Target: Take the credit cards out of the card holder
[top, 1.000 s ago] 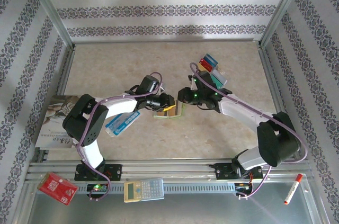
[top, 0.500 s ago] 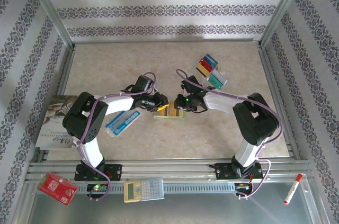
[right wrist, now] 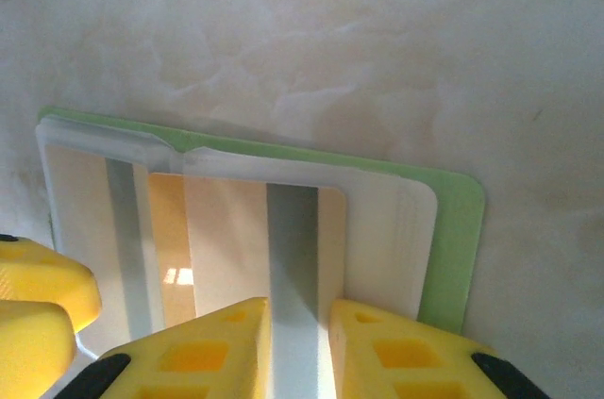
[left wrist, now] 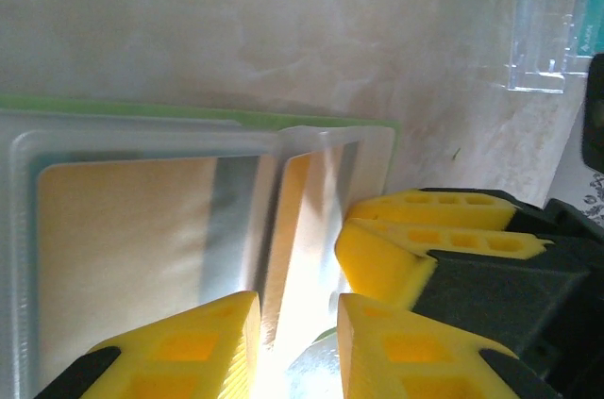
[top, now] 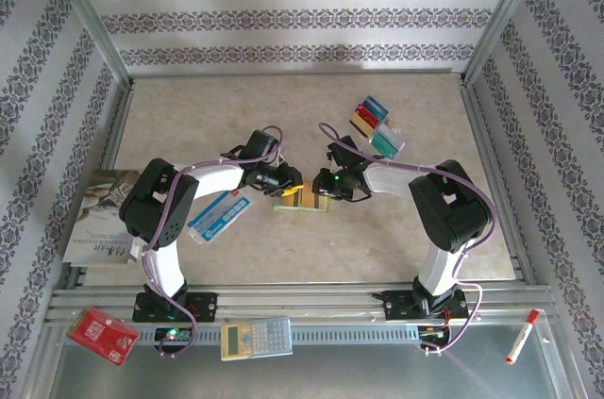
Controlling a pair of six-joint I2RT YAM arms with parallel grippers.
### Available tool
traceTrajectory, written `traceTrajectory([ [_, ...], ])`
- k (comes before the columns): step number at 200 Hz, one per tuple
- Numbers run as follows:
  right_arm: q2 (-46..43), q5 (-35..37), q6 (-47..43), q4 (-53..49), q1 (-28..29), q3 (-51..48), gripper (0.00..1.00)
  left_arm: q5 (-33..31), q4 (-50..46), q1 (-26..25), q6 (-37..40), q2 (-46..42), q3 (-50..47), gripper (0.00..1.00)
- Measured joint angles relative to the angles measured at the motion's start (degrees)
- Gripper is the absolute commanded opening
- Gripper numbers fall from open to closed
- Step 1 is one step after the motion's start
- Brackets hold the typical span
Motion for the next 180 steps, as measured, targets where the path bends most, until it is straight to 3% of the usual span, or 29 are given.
traceTrajectory([
  [64,0.24,-4.68,0.85,3.32,-1.38,-1.33,0.27,-4.74,-4.5,-0.85,2.25,0.0,0.48,0.29],
  [180,0.96,-7.39,0.87,5.07,-1.7,-1.6,0.27,-0.72,0.46,-0.81,1.29,1.62,-1.16,0.24],
])
